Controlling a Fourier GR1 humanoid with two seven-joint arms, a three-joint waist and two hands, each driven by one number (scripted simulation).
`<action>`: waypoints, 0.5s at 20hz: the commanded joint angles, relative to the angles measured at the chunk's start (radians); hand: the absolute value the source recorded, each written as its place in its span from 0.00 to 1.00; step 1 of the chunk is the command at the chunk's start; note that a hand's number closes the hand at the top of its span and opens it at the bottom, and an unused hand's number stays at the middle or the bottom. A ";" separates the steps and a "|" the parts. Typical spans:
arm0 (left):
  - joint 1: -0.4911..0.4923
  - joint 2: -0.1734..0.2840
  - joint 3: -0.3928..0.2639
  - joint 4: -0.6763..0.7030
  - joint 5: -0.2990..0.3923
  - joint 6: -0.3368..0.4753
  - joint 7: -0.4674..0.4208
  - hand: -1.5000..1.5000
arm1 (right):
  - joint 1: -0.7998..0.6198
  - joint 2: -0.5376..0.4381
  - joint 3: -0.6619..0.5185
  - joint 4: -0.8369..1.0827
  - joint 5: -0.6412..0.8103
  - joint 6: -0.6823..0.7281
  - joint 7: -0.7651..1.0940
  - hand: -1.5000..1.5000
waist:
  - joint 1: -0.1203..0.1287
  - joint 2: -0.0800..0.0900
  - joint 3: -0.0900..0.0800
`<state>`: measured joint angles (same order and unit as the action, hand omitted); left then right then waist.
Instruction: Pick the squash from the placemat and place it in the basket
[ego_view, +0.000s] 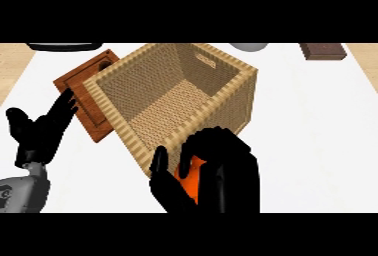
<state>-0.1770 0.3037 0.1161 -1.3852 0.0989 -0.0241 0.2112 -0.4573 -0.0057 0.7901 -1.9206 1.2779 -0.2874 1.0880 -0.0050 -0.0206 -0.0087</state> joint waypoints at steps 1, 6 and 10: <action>-0.034 0.001 -0.001 -0.005 0.006 -0.005 0.018 0.50 | -0.187 0.005 -0.020 0.012 0.030 0.129 0.287 1.00 | 0.020 0.009 0.004; -0.051 -0.034 -0.031 0.026 -0.027 0.019 0.005 0.50 | -0.346 0.005 -0.054 0.138 -0.029 0.150 0.355 1.00 | 0.025 0.018 0.005; -0.085 0.009 0.012 0.019 0.025 -0.029 0.037 0.50 | -0.396 0.005 -0.100 0.197 -0.081 0.074 0.356 1.00 | 0.031 0.021 0.007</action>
<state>-0.2295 0.2941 0.1037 -1.3850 0.0970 -0.0284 0.2382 -0.7614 -0.0142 0.7142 -1.7843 1.2348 -0.1832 1.2123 0.0205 -0.0050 -0.0030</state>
